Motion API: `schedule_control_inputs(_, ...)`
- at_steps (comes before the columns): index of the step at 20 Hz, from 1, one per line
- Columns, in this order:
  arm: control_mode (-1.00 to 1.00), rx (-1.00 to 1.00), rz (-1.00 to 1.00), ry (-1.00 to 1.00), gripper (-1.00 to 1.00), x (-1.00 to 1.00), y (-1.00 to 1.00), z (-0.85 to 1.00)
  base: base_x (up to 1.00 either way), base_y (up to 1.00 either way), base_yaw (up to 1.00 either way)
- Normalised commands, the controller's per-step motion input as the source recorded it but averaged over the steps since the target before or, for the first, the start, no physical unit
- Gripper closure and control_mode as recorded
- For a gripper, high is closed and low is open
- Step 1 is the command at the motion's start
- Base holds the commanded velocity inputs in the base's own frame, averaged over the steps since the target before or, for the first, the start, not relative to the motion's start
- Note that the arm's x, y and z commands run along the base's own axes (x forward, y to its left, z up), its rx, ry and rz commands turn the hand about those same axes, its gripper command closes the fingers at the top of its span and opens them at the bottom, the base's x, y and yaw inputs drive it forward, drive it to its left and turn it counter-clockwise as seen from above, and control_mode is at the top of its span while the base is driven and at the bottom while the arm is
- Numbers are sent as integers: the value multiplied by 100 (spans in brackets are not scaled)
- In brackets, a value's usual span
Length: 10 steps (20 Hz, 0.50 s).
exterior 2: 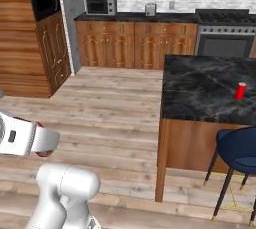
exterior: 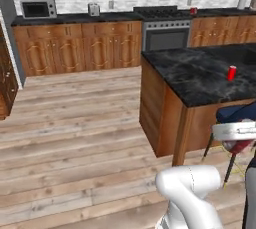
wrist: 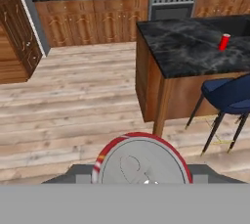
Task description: Four empty soda cans are scattered around the kitchen. Gather all the cans and cluster them next to the stove for recycling.
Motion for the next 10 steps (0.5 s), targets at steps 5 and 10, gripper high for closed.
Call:
schedule_control_inputs(5, 100, 0, 0, 0, 100, 0, 0, 0, 83, 24, 11)
schedule_control_inputs(10, 100, 0, 0, 0, 100, 0, 0, 0, 79, 42, 8)
